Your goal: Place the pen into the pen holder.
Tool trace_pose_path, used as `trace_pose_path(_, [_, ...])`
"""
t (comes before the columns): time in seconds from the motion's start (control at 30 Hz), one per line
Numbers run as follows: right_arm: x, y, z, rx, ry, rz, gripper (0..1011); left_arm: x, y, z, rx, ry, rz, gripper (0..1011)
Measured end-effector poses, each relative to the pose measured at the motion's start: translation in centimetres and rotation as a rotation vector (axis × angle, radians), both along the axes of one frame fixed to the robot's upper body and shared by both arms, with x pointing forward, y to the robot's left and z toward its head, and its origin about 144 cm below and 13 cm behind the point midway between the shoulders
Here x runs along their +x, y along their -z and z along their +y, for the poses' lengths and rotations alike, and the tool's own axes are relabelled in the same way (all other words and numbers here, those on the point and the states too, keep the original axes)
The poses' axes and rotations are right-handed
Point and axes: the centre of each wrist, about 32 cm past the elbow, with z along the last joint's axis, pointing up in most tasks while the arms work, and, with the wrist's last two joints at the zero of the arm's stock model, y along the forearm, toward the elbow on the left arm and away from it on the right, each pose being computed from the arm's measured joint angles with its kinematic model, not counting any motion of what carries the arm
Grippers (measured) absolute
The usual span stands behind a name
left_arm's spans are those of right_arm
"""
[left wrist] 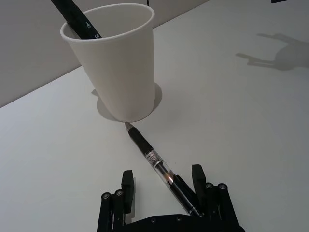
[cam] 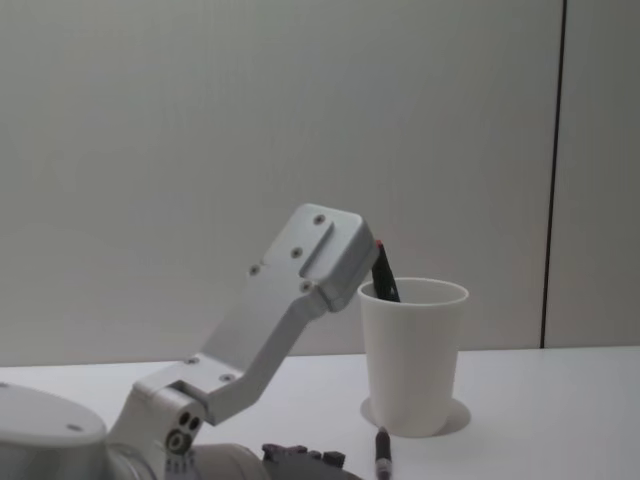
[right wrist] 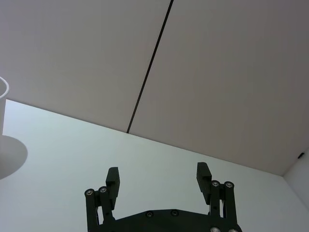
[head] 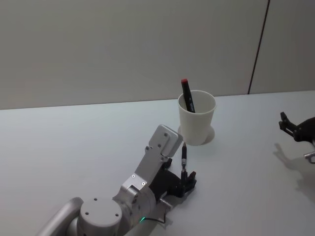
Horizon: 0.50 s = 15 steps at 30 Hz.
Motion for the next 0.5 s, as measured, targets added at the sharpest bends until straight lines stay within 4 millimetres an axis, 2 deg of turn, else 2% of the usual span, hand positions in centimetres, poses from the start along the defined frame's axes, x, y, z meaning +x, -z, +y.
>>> trace_pose_path(0.5, [0.00,0.00,0.00,0.000,0.000,0.000,1002,-0.02,0.06,0.01,0.002,-0.002,0.002,653])
